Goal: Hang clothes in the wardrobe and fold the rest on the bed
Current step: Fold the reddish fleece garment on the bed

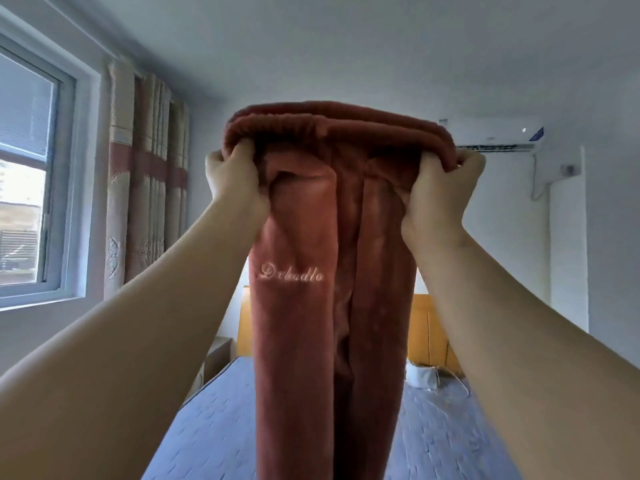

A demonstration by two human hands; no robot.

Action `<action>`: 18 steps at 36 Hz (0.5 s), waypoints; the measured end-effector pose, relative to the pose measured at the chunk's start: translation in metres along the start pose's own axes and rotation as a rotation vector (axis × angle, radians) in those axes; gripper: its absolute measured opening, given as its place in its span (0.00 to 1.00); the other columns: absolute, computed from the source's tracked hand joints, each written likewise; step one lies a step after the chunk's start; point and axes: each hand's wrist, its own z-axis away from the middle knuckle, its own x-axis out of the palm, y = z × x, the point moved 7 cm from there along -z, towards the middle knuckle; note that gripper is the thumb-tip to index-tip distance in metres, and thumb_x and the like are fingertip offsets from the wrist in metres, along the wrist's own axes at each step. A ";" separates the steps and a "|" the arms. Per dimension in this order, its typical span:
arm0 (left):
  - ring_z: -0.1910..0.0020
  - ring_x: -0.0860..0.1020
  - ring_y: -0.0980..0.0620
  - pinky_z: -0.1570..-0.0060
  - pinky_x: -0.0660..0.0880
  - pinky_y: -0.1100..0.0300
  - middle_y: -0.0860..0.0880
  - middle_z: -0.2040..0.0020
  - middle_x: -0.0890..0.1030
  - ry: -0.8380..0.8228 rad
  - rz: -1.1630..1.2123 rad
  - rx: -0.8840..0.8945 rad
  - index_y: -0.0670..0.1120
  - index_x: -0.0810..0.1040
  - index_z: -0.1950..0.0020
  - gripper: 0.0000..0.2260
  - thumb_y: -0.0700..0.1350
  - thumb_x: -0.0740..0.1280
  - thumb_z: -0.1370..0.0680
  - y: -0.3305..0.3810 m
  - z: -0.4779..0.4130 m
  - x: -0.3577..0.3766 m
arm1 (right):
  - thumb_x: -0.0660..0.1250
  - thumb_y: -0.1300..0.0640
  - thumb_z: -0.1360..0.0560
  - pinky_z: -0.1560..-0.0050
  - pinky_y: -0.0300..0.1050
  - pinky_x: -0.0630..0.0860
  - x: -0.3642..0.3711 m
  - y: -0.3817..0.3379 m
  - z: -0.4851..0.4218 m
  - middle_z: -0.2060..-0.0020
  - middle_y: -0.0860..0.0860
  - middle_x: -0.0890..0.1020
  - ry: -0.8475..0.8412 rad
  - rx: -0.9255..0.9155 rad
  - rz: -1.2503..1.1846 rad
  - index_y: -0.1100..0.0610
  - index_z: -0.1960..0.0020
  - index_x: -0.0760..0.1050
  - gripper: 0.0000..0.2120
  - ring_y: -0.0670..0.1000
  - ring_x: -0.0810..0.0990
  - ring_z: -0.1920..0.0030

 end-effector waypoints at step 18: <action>0.75 0.77 0.53 0.76 0.77 0.60 0.44 0.64 0.76 -0.070 -0.348 -0.190 0.41 0.70 0.60 0.07 0.34 0.65 0.24 -0.040 0.032 -0.018 | 0.63 0.61 0.24 0.47 0.63 0.77 -0.035 0.007 0.014 0.56 0.53 0.73 0.009 0.170 0.088 0.52 0.57 0.63 0.09 0.52 0.75 0.56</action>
